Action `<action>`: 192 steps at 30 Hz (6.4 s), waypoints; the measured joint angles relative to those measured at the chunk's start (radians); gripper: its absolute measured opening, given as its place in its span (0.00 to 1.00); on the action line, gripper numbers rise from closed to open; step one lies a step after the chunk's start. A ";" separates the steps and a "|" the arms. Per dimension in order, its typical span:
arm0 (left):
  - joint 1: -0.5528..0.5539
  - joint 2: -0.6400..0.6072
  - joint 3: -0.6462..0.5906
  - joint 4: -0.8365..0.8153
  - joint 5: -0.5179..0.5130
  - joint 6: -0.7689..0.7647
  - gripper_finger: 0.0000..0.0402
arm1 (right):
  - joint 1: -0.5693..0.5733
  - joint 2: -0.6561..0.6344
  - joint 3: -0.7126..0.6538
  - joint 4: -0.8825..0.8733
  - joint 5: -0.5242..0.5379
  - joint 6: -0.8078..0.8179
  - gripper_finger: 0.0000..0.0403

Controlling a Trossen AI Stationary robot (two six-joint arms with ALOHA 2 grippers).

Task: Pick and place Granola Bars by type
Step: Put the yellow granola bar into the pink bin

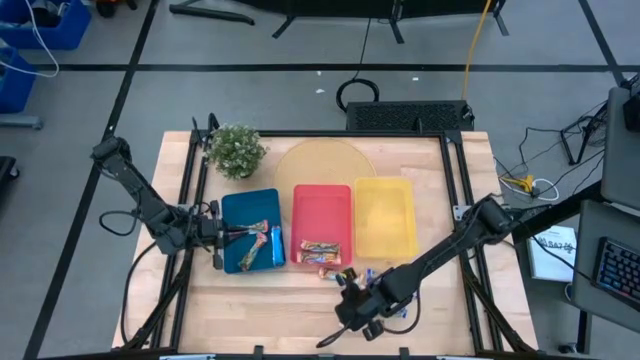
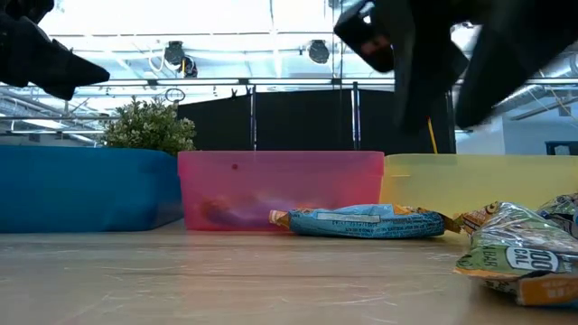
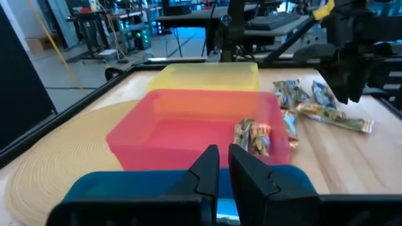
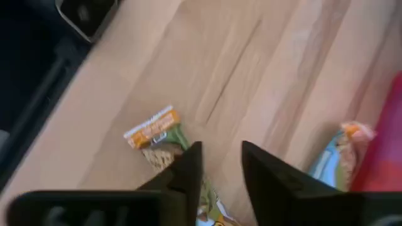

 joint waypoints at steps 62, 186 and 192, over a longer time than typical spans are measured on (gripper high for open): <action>0.000 0.000 0.001 0.003 0.075 -0.024 0.11 | -0.396 -0.254 -0.213 0.574 -0.001 0.148 0.16; 0.000 0.000 0.001 -0.001 0.223 -0.068 0.11 | -0.053 -0.049 -0.386 0.374 0.156 0.422 0.32; 0.000 0.000 0.001 -0.002 0.223 -0.068 0.11 | -0.051 -0.048 -0.386 0.403 0.148 0.403 0.32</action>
